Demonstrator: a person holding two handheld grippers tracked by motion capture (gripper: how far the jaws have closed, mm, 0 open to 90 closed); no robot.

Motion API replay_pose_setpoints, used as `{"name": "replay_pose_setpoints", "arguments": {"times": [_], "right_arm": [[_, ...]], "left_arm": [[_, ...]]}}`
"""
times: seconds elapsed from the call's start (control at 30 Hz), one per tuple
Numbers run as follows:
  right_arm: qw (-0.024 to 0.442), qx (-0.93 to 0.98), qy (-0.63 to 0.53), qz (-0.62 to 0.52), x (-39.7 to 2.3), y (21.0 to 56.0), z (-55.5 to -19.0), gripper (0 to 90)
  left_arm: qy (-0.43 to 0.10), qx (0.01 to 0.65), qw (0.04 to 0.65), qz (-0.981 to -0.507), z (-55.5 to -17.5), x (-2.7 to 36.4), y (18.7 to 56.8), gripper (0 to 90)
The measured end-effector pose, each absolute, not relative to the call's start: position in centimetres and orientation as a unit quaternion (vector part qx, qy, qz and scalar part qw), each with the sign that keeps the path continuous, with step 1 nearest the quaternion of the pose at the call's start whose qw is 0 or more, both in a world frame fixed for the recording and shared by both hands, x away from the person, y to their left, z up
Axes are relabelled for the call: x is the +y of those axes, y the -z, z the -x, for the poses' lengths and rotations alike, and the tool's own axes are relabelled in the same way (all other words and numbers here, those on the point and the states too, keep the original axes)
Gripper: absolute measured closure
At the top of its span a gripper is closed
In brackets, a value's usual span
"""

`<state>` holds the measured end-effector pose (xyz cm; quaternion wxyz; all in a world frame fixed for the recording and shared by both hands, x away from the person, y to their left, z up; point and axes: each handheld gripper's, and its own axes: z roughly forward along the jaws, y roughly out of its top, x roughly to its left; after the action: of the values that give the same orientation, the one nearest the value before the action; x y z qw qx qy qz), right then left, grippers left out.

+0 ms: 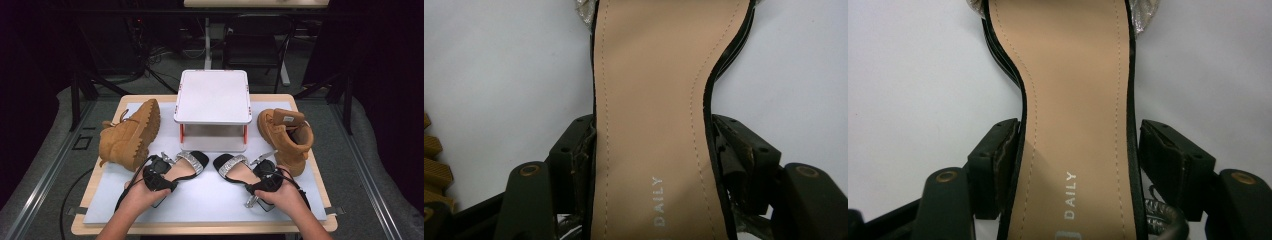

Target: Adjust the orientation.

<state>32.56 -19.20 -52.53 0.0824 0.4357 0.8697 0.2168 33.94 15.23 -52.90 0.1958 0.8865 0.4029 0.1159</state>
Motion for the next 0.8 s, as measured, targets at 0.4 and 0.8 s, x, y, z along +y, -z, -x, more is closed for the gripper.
{"name": "replay_pose_setpoints", "arguments": {"times": [0.4,0.8], "right_arm": [[0.071,0.863,-0.227,-0.445,-19.18,52.86,-32.79,36.3],[0.095,0.854,-0.256,-0.442,-19.38,53.1,-32.11,38.7]], "left_arm": [[-0.117,0.408,0.201,-0.883,-33.96,15.41,52.91,41.7],[-0.125,0.411,0.212,-0.878,-33.7,15.51,53.04,41.8]]}}
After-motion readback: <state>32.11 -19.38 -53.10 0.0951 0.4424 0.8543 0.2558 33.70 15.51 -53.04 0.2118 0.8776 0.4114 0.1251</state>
